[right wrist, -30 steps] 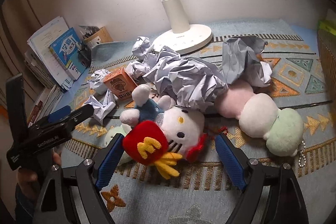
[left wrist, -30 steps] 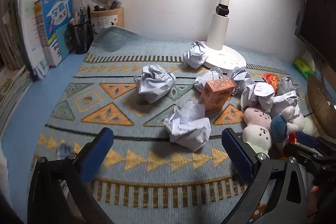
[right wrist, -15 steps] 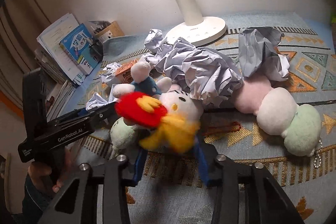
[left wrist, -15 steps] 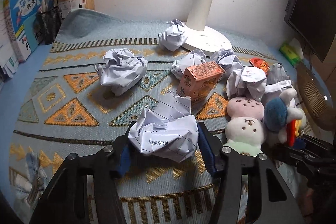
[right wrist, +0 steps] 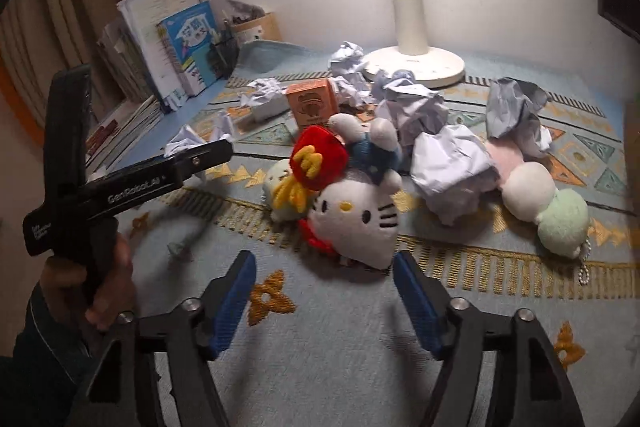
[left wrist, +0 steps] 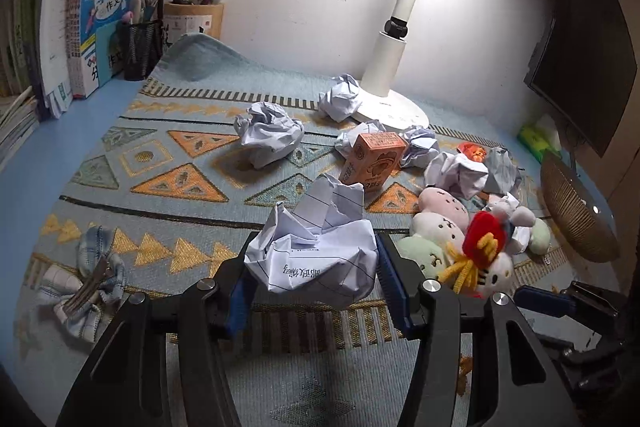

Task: Organize objects
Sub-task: 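Grasp the Hello Kitty plush with the right tool while the left grasps a paper ball, then carry the plush and paper ball to the glass bowl and open both tools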

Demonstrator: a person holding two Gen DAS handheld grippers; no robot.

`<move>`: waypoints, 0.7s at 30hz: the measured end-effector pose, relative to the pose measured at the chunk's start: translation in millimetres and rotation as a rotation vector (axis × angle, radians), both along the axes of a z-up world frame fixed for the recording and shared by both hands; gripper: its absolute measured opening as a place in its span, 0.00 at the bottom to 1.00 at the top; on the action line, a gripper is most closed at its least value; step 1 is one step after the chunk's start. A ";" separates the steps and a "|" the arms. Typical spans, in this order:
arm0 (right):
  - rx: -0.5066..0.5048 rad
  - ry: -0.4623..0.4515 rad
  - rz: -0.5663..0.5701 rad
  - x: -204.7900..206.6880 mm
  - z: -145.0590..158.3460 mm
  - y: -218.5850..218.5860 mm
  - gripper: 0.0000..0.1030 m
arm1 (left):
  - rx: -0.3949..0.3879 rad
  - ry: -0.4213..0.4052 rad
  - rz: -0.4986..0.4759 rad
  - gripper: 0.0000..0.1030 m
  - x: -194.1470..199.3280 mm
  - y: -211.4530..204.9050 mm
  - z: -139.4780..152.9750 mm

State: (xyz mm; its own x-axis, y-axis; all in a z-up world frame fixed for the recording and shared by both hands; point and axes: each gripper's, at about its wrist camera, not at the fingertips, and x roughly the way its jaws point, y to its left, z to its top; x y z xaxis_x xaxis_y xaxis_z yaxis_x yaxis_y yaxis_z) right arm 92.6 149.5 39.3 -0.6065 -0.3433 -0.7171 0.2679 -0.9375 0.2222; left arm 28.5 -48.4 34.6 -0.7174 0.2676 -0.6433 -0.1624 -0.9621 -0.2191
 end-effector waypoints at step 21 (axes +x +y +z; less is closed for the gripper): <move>0.073 -0.071 0.055 -12.7 -1.8 -11.9 0.51 | -0.021 0.045 -0.023 0.51 7.9 4.8 2.7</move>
State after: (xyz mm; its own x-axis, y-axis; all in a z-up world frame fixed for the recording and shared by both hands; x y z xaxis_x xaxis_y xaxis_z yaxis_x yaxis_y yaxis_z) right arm 79.9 137.6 37.6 -0.5349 -0.3201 -0.7819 0.3056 -0.9361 0.1741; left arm 36.4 -43.5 37.3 -0.7398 0.2707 -0.6160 -0.1934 -0.9624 -0.1908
